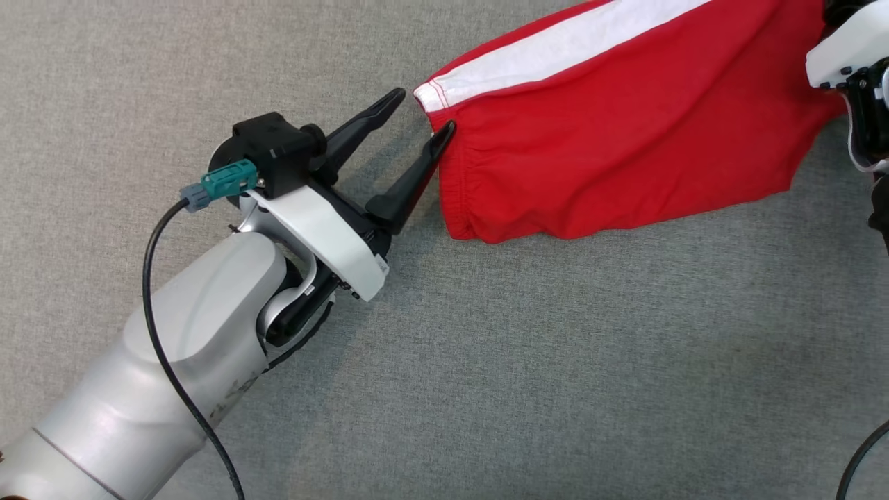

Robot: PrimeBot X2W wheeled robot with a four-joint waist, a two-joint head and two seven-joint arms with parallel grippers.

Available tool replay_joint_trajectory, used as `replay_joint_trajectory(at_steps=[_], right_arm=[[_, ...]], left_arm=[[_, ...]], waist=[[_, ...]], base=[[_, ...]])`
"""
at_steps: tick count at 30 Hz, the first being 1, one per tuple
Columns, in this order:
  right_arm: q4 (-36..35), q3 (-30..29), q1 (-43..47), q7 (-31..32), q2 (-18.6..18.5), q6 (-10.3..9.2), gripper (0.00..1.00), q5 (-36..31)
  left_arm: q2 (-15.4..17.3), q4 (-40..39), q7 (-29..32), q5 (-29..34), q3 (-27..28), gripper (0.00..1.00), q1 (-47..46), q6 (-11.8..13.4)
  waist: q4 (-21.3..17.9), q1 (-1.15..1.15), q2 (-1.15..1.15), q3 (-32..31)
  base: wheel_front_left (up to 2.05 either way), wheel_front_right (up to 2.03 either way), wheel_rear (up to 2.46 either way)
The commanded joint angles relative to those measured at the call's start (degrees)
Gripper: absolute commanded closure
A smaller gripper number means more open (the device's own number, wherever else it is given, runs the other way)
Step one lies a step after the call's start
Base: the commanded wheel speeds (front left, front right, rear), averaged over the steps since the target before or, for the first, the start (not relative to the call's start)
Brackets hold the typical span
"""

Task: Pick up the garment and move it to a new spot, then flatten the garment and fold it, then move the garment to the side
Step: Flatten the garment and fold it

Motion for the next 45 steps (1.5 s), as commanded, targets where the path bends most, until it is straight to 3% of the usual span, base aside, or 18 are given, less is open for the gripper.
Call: replay_joint_trajectory(at_steps=[1,12,22,30,31,32,34,45], right_arm=[[-0.6,0.1,1.6,-0.4,-0.2,0.0,0.0,0.4],[1.1,3.5,7.6,0.4,0.3,0.0,0.0,4.9],[7.9,3.7,8.0,8.9,1.3,0.0,0.0,12.4],[12.9,2.9,7.4,20.2,3.3,0.0,0.0,17.5],[12.8,2.8,7.4,21.2,3.4,0.0,0.16,18.1],[12.8,2.9,7.4,22.0,3.5,0.0,0.52,18.4],[12.4,3.4,7.4,23.0,3.3,0.0,1.0,18.8],[9.4,4.0,9.9,20.1,1.8,0.0,1.0,21.1]], left_arm=[[0.8,0.3,-0.1,0.3,0.9,0.0,0.8,-0.1],[1.2,-2.1,-0.1,2.5,9.3,0.0,8.9,0.0],[1.8,-5.3,-0.1,3.7,11.0,0.0,14.3,0.0],[1.5,-6.5,-0.1,3.4,12.1,0.0,17.0,0.3],[1.6,-6.6,-0.1,3.4,12.2,0.0,17.2,0.4],[1.6,-6.6,-0.1,3.5,12.2,0.0,17.3,0.4],[1.5,-6.5,-0.1,3.4,12.3,0.0,17.6,0.4],[0.8,-4.9,-0.1,3.5,12.8,0.0,19.0,0.5]], waist=[[-0.7,0.0,0.0,-1.3],[-1.9,0.0,0.0,-5.5],[-0.2,0.0,0.0,-6.3],[0.7,0.0,0.0,-7.5],[0.8,0.0,0.0,-7.6],[0.8,0.0,0.0,-7.7],[0.9,0.0,0.0,-7.8],[0.0,0.0,0.0,-11.7]], base=[[0.0,0.0,0.0],[0.0,0.0,0.0],[0.0,0.0,0.0],[0.0,0.0,0.0],[0.0,0.0,0.0],[0.0,0.0,0.0],[0.0,0.0,0.0],[0.0,0.0,0.0]])
